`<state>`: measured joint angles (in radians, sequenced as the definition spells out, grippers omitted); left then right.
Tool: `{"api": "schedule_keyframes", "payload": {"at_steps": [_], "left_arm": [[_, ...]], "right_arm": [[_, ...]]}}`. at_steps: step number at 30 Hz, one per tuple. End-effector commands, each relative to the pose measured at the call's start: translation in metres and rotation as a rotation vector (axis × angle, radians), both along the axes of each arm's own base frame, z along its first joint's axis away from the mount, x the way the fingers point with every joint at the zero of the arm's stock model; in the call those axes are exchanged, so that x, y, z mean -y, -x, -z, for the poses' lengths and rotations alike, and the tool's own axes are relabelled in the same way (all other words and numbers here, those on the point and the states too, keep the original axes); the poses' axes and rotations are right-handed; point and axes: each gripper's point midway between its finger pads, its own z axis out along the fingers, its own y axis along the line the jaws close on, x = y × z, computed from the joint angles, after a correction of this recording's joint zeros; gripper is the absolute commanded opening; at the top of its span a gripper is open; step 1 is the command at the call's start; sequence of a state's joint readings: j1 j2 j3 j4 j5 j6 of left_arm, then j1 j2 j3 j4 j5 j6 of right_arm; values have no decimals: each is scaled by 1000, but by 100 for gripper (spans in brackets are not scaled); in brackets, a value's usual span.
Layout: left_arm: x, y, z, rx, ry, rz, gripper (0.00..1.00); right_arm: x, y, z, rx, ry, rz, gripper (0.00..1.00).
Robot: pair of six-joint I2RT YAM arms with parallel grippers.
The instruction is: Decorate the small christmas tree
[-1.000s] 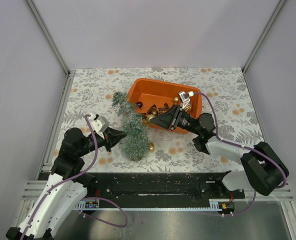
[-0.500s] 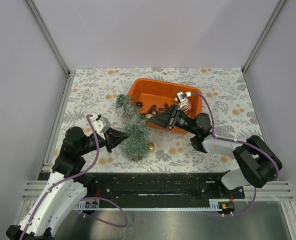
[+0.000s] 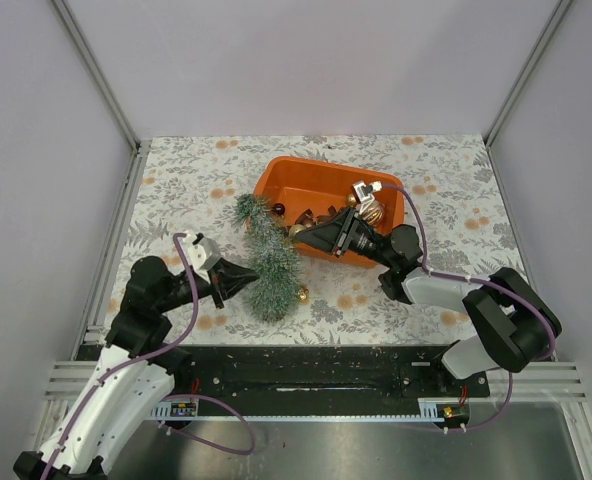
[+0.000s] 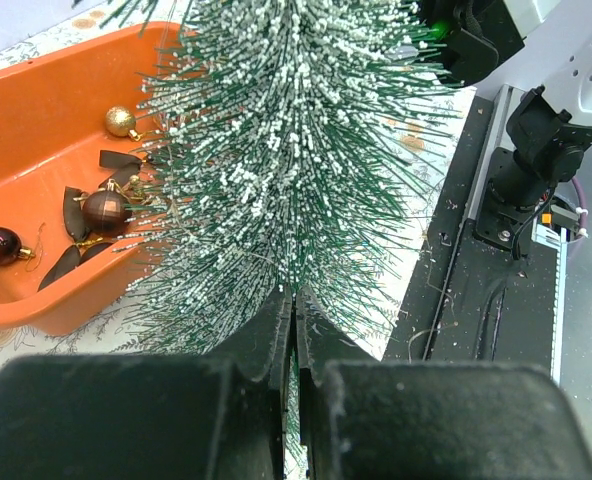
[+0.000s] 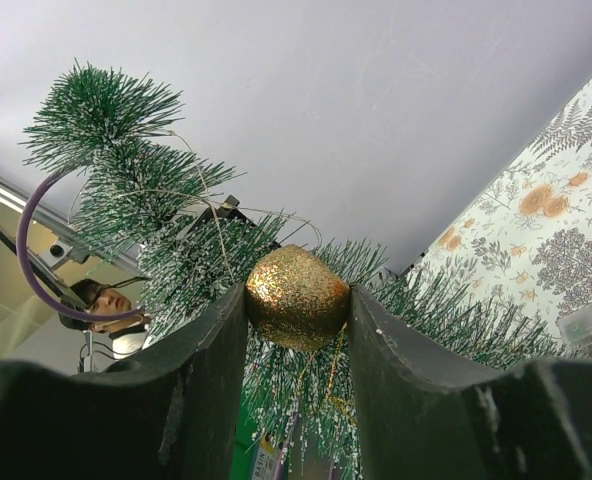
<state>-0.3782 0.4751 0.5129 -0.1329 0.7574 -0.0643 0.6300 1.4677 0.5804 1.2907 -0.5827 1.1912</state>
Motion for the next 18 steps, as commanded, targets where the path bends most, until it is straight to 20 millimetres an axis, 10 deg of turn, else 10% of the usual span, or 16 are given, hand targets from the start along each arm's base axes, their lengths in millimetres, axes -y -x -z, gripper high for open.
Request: {"api": "schedule_keyframes", "payload": {"at_steps": [1, 18], "left_arm": [[-1, 3, 3, 7, 7, 7, 1], [-4, 1, 11, -13, 5, -28, 1]], "right_arm": [[8, 11, -46, 142, -125, 11, 19], [10, 41, -40, 103, -137, -41, 18]]}}
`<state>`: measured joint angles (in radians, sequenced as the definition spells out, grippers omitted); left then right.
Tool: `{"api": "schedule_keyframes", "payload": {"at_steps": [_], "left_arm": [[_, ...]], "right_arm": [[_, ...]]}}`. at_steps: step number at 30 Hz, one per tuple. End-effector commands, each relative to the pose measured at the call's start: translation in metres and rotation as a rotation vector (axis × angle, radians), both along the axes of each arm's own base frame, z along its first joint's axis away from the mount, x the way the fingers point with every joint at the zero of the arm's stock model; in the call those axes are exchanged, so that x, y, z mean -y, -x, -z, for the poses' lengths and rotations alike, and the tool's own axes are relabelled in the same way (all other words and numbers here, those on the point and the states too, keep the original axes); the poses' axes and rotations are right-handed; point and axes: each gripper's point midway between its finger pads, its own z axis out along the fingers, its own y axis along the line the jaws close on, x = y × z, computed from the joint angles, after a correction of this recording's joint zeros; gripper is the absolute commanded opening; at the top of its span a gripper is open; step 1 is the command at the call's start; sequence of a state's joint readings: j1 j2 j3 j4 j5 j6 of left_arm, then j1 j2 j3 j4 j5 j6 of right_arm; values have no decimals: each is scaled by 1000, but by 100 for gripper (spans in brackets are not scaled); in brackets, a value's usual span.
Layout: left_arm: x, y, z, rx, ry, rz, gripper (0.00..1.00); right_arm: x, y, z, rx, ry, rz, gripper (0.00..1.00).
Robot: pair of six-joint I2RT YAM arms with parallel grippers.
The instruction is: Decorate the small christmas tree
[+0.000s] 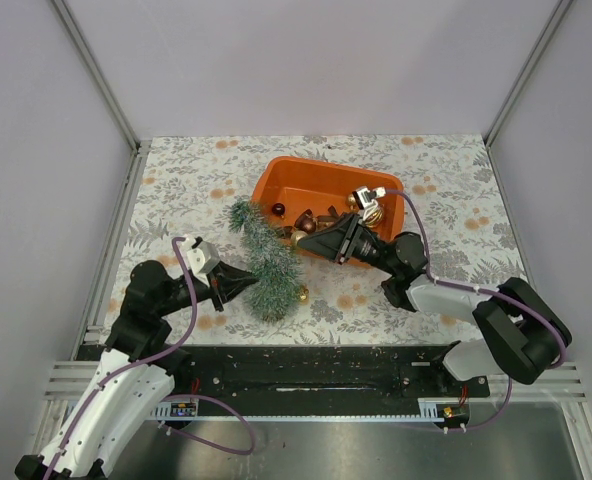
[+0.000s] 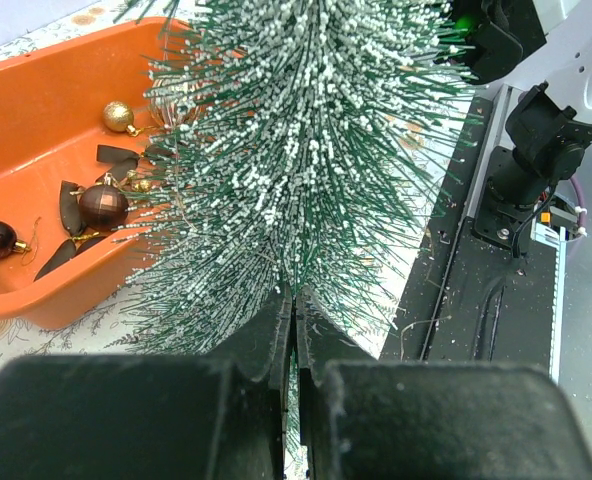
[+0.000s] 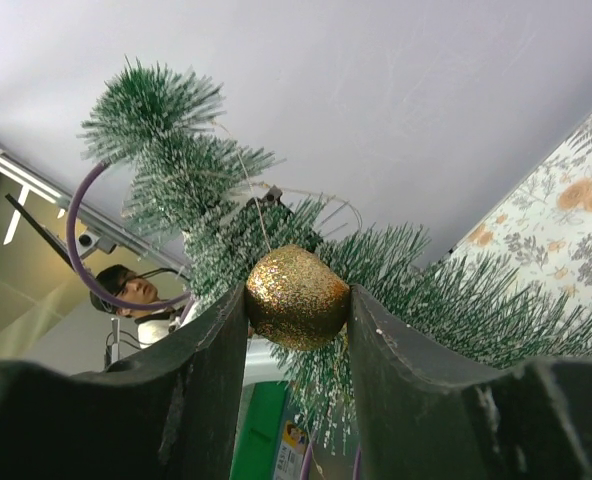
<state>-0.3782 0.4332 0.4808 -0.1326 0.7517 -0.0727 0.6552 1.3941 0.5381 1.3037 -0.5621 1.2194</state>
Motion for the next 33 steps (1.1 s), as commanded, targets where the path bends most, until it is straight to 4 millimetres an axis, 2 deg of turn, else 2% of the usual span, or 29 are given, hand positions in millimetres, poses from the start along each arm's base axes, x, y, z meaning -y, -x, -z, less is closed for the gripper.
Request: {"api": "schedule_keyframes", "payload": {"at_steps": [1, 5, 11, 17, 20, 33], "left_arm": [[-2, -3, 6, -18, -3, -21, 1], [-3, -2, 8, -23, -10, -22, 0], [-3, -3, 6, -24, -15, -24, 0], [-3, -1, 6, -22, -20, -17, 0], [-3, -1, 4, -16, -19, -18, 0], [-3, -2, 3, -12, -22, -15, 0]], "right_arm": [[3, 23, -23, 92, -95, -29, 19], [3, 25, -21, 88, -109, -34, 19], [4, 23, -35, 142, -110, -11, 19], [16, 9, -50, 189, -125, 55, 19], [15, 8, -54, 199, -136, 53, 19], [10, -2, -40, 168, -144, 59, 18]]}}
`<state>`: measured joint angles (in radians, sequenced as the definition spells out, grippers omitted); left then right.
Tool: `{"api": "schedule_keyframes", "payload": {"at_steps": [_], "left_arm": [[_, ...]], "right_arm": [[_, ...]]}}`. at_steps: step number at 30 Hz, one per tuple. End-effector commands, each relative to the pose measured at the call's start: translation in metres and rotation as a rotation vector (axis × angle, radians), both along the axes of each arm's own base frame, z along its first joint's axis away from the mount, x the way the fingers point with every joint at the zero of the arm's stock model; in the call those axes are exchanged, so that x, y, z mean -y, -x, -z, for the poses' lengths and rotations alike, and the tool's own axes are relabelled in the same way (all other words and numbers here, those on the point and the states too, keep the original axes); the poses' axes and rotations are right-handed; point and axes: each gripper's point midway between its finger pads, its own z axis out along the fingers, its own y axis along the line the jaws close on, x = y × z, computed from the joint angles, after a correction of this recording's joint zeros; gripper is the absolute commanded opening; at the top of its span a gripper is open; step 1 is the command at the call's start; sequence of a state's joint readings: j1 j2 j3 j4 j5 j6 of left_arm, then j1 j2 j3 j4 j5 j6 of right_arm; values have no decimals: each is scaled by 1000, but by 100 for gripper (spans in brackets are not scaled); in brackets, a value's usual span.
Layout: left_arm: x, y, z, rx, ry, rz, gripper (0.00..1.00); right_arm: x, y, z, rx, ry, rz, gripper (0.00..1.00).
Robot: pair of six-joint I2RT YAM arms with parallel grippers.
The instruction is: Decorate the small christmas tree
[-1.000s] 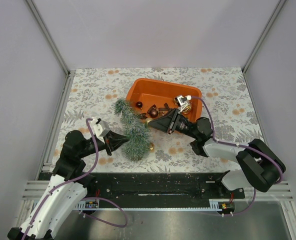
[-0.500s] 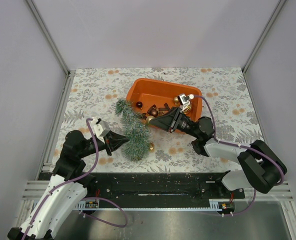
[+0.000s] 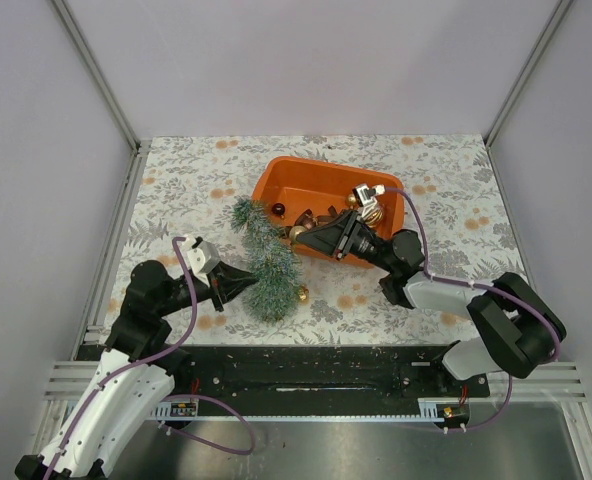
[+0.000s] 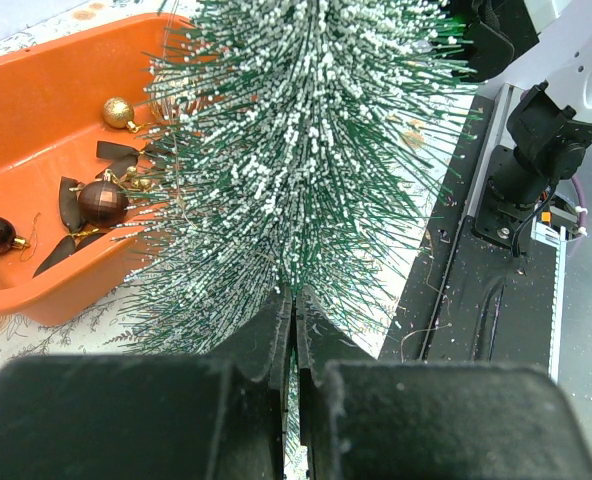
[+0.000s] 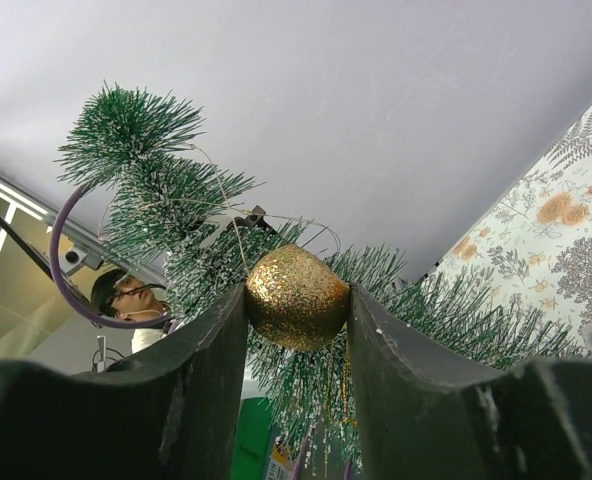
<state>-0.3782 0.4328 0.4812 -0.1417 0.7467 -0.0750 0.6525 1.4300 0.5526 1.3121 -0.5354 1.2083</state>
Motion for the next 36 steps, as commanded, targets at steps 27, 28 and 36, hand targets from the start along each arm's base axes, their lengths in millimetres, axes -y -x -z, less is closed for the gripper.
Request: {"api": "schedule_keyframes", "payload": {"at_steps": [27, 28, 36], "left_arm": [[-2, -4, -4, -14, 1, -26, 0], [-2, -5, -3, -15, 2, -27, 0], [-1, -6, -3, -22, 8, -28, 0]], "right_arm": [[33, 28, 6, 83, -14, 77, 18], [34, 30, 4, 92, -6, 83, 18], [32, 39, -9, 129, 33, 70, 18]]}}
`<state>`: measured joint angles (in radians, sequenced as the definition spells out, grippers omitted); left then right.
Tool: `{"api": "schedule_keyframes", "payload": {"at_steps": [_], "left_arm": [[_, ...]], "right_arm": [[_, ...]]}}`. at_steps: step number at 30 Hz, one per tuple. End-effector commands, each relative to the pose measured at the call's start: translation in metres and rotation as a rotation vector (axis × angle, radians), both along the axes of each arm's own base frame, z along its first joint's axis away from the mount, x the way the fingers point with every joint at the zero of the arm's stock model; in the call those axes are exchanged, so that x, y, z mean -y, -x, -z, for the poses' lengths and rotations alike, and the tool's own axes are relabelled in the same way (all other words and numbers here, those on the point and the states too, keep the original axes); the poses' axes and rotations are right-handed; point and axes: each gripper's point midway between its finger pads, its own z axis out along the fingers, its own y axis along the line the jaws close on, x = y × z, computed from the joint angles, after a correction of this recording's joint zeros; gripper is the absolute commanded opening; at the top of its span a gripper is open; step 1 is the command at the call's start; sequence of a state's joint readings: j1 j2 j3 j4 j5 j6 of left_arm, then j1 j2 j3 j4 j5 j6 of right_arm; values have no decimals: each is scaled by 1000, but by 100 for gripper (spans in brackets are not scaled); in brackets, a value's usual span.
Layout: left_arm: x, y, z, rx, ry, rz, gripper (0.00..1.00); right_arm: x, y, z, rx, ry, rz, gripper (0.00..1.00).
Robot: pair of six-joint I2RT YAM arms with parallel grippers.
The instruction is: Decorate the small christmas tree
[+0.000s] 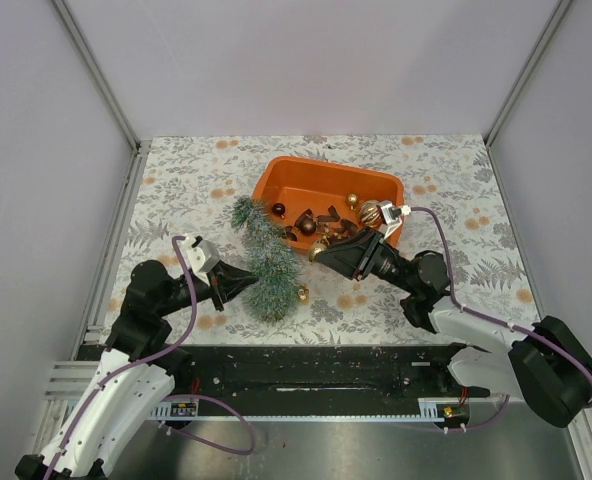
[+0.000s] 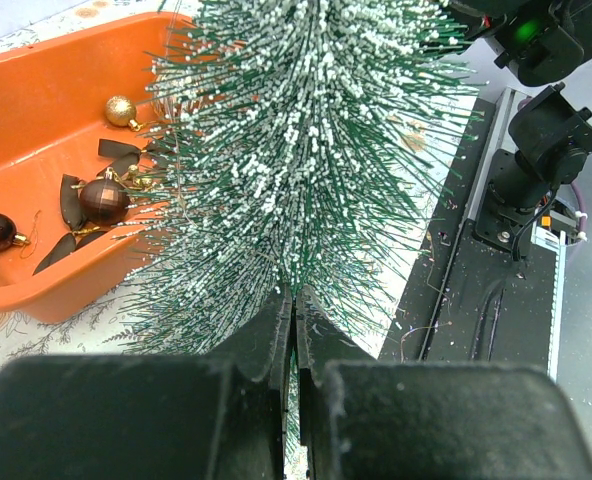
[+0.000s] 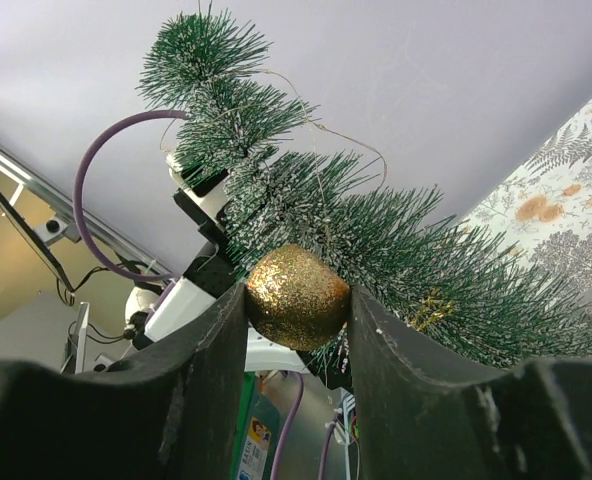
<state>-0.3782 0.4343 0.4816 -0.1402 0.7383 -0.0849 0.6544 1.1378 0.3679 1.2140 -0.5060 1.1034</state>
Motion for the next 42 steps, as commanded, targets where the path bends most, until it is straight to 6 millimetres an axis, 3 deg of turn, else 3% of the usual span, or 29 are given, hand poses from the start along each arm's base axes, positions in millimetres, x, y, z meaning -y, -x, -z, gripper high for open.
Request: {"api": "schedule_keyframes", "payload": {"at_steps": [1, 22, 34, 39, 42], "left_arm": [[-1, -4, -4, -11, 5, -19, 0], [0, -2, -4, -10, 2, -2, 0], [1, 0, -5, -9, 2, 7, 0], [1, 0, -6, -5, 1, 6, 0], [0, 0, -6, -3, -1, 6, 0]], "right_arm": [[-5, -2, -10, 42, 16, 5, 18], [-25, -20, -34, 122, -26, -23, 17], [-12, -19, -56, 181, 2, 28, 17], [-12, -19, -44, 156, 19, 22, 16], [-2, -25, -41, 153, 45, 64, 16]]}}
